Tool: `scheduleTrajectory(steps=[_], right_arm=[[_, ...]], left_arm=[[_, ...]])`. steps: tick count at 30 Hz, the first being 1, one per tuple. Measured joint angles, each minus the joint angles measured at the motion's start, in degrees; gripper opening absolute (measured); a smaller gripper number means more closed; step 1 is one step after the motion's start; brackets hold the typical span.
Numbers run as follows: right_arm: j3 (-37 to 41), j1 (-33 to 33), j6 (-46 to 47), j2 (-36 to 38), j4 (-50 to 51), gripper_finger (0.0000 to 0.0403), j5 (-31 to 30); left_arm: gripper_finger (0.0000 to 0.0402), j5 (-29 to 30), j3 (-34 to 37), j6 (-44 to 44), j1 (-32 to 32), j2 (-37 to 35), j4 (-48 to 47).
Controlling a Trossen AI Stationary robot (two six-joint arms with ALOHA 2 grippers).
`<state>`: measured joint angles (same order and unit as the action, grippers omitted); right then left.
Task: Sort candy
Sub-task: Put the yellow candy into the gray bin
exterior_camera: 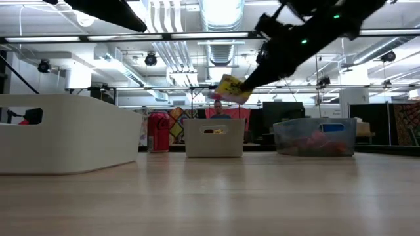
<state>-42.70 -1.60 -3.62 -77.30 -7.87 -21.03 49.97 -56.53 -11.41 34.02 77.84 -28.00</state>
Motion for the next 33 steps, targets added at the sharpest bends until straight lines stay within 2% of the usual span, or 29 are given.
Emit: scheduleTrajectory(steps=[3,7,15,24,29,33], right_arm=[[-3.25,4.44,-6.54,-2.1,0.32,0.0008,1.72],[-7.9,11.15,-12.68,-5.24,1.91,0.0008,9.67],[-20.17,19.79,-23.53,-14.54,14.92,0.0008,20.73],[-29.66,21.85,-30.09,-23.41,25.38,0.0009,21.16],[-32.05,21.9,-29.41,-24.61,27.76,0.0011,21.04],[-32.63,21.98,-27.61,-24.63,27.92,0.0037,21.02]], left_arm=[[0.0126,0.03,0.0,0.01,0.0,0.0,-0.1],[0.0126,0.03,0.02,-0.74,0.0,-0.17,-0.84],[0.0126,0.07,0.04,-5.12,0.0,-0.93,-4.4],[0.0126,0.07,0.11,-7.93,0.0,-1.24,-6.91],[0.0126,0.09,0.55,-8.67,0.0,-1.81,-7.24],[0.0126,0.07,0.96,-9.34,0.0,-1.86,-7.13]])
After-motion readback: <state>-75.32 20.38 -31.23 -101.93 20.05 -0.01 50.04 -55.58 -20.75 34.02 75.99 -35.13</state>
